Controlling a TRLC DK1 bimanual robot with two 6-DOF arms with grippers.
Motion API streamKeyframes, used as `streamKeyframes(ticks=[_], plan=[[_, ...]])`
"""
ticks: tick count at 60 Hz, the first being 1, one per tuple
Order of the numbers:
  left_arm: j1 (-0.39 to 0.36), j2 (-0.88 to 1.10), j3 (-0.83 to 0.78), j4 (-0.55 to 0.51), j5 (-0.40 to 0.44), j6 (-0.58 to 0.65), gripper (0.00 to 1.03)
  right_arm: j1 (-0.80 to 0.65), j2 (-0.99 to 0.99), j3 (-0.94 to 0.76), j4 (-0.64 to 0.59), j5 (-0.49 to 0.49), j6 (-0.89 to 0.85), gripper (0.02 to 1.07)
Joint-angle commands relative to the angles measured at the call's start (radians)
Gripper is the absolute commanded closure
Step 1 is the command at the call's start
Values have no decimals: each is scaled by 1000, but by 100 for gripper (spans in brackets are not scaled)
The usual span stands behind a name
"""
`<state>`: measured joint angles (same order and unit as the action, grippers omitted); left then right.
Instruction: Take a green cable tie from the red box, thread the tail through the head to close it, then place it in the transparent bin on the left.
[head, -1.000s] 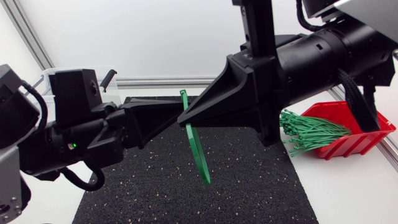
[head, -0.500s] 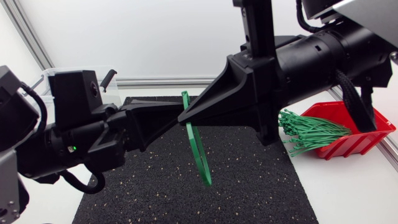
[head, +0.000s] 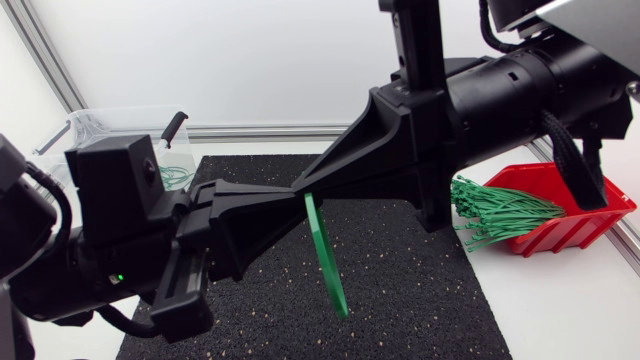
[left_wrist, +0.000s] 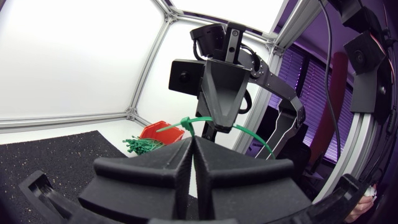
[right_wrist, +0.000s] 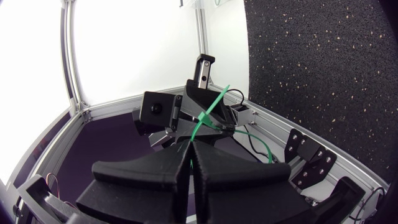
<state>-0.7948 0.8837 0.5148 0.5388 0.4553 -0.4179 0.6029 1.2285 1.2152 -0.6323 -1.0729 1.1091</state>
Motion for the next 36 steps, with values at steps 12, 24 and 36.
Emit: streamKeyframes(ticks=[12,24,36], plan=[[-29,-55,7,-14,-18,41,100,-23,34,-14,-4,14,28,101],[-23,-66,13,-14,-24,39,100,-35,46,-16,-15,18,28,101],[-15,-78,19,-25,-30,39,100,-45,58,-16,-17,16,26,94]])
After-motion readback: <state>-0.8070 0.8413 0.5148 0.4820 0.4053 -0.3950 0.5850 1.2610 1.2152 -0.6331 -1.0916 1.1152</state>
